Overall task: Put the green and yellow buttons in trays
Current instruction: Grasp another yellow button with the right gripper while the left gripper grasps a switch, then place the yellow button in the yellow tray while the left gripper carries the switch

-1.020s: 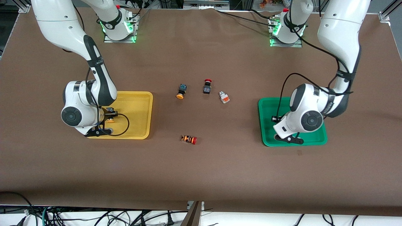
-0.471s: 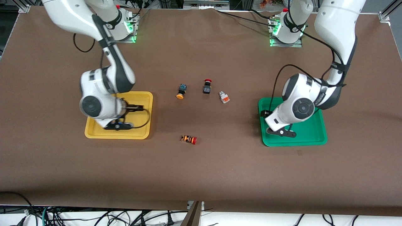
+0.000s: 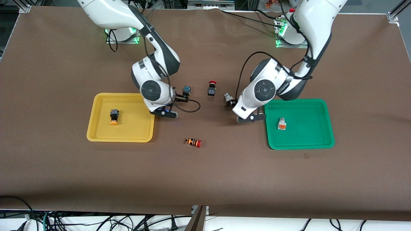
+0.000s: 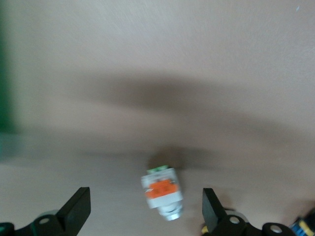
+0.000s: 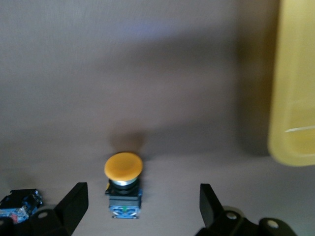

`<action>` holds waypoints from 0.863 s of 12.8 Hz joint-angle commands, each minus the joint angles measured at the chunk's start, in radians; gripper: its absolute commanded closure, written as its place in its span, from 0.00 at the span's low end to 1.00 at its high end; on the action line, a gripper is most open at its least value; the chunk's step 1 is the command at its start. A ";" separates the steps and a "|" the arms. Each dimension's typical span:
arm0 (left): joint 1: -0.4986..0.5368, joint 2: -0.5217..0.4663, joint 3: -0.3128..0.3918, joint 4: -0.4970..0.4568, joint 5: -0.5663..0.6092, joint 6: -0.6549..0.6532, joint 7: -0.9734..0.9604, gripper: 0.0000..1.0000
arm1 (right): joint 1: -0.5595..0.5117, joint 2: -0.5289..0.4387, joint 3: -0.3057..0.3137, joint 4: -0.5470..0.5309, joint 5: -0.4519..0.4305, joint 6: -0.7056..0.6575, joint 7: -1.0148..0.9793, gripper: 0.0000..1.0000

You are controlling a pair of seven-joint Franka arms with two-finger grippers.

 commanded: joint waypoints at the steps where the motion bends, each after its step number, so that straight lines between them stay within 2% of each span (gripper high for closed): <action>1: -0.065 0.062 0.001 -0.008 -0.022 0.104 -0.146 0.00 | 0.034 0.027 -0.004 -0.008 0.021 0.041 0.055 0.00; 3: -0.074 0.074 0.001 -0.028 -0.016 0.132 -0.149 0.00 | 0.064 0.059 -0.004 -0.009 0.021 0.099 0.100 0.00; 4: -0.073 0.073 0.003 -0.029 -0.014 0.129 -0.146 0.00 | 0.081 0.074 -0.004 -0.011 0.021 0.134 0.129 0.05; 5: -0.073 0.068 0.005 -0.029 -0.014 0.123 -0.146 0.00 | 0.092 0.082 -0.004 -0.015 0.021 0.159 0.140 0.29; 6: -0.067 0.063 0.005 -0.029 -0.013 0.120 -0.144 0.00 | 0.097 0.082 -0.004 -0.017 0.020 0.167 0.138 0.73; 7: -0.065 0.062 0.006 -0.029 -0.013 0.109 -0.144 0.00 | 0.094 0.079 -0.004 -0.015 0.020 0.159 0.132 1.00; 9: -0.060 0.047 0.009 -0.026 0.016 0.043 -0.144 0.00 | 0.083 0.046 -0.020 -0.008 0.018 0.125 0.079 1.00; 11: -0.065 0.046 0.008 -0.029 0.039 0.008 -0.150 0.00 | 0.063 -0.006 -0.100 0.009 0.018 0.017 -0.071 1.00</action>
